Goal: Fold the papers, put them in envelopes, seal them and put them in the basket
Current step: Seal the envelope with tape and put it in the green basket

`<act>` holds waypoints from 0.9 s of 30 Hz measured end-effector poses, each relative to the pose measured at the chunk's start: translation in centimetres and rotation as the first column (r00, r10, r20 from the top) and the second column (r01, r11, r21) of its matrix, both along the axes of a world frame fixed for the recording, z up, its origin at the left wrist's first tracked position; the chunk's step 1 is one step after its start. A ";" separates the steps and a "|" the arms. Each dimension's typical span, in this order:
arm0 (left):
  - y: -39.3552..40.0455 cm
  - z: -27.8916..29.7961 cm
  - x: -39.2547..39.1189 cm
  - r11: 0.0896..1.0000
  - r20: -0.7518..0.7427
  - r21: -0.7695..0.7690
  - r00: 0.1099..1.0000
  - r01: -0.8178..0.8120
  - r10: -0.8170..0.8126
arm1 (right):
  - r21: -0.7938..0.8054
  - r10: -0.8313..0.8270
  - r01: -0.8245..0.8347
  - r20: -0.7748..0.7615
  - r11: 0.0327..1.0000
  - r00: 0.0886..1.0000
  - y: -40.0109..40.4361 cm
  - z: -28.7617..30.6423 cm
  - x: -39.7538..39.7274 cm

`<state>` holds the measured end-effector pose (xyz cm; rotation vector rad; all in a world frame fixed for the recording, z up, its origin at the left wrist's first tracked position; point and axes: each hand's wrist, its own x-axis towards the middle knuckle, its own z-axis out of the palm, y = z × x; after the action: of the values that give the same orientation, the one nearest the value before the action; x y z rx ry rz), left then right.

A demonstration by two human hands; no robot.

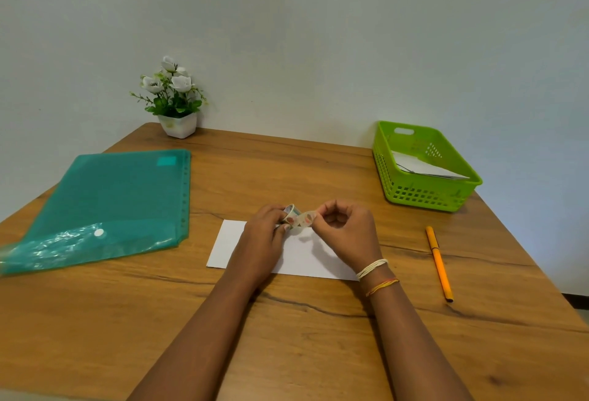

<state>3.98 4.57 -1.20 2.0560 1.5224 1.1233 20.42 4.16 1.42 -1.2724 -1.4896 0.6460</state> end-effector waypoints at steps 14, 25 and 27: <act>1.1 2.0 1.4 0.959 -0.167 0.136 0.948 -0.250 0.271 | -0.233 -0.192 0.124 -0.296 0.964 0.936 1.1 -0.8 0.8; 4.3 1.8 3.5 0.962 -0.203 0.181 0.950 -0.203 0.239 | -0.278 -0.251 0.152 -0.364 0.948 0.897 1.9 -0.6 1.7; 3.6 2.2 4.7 0.948 -0.058 0.271 0.980 -0.169 0.192 | -0.308 -0.261 0.139 -0.400 0.941 0.879 1.9 -0.5 1.8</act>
<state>8.70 8.21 1.00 2.1944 1.7113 1.3925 22.25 6.04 0.97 -1.3578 -0.9045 0.9482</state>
